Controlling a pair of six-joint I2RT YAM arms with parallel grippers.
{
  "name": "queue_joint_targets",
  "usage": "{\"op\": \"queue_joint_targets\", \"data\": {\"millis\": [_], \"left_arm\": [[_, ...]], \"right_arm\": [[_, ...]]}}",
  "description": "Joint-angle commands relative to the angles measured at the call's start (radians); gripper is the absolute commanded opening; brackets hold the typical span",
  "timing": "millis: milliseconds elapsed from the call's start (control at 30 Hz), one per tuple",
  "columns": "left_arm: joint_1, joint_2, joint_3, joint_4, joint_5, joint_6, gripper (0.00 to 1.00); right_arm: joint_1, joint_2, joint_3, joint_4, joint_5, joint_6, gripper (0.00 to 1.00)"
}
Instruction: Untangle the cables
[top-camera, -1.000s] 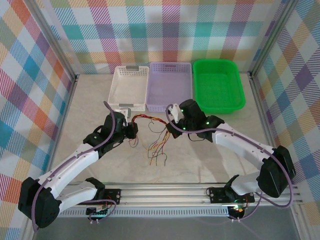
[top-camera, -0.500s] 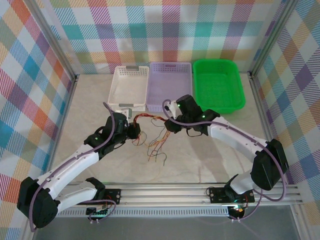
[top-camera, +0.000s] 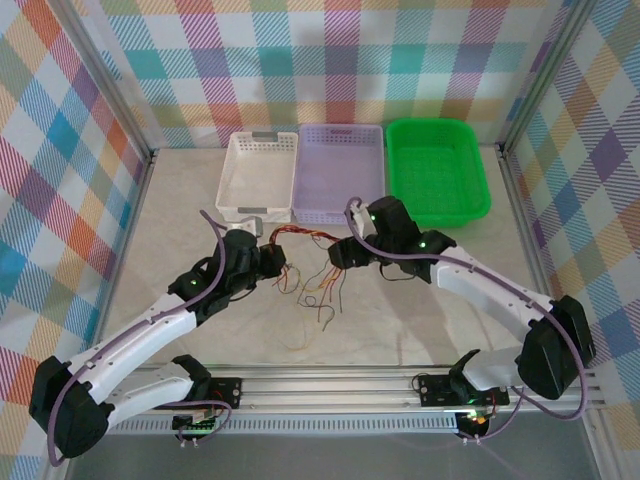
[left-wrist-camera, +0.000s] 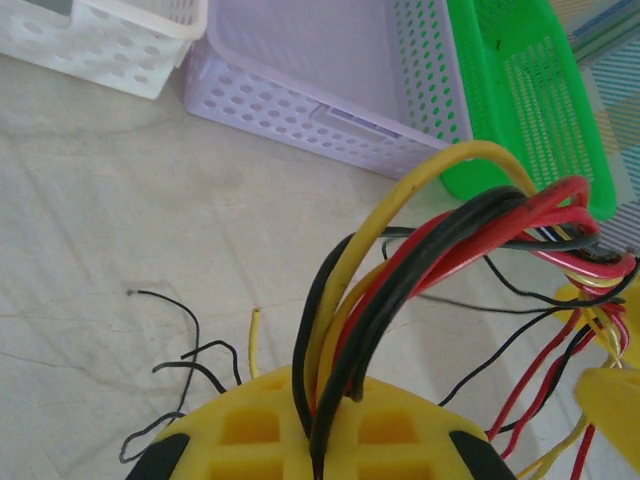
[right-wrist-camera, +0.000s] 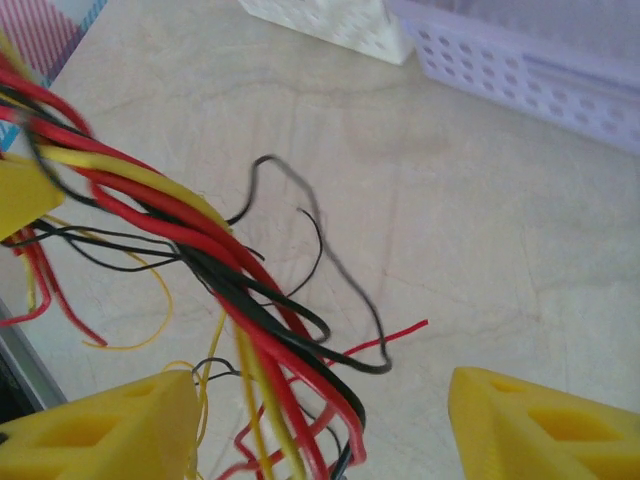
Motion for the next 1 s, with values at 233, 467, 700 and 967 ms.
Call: {"op": "queue_joint_targets", "data": {"millis": [233,467,700,967], "left_arm": [[-0.083,-0.042,0.021,0.05,-0.097,-0.073,0.0],[-0.125,-0.029,0.031,0.048,-0.14,-0.083,0.0],[-0.129,-0.053,0.036,0.038,-0.169,-0.087,0.0],[-0.128,-0.115,0.052,-0.032,-0.2,-0.058,0.0]], "right_arm": [[0.047,-0.008,-0.141,0.288,0.139,0.221,0.7],[0.123,-0.041,-0.215,0.46,0.222,0.246,0.7],[0.128,0.001,-0.221,0.387,0.265,0.252,0.41],[0.126,0.044,-0.081,0.047,0.556,0.129,0.17]]}}
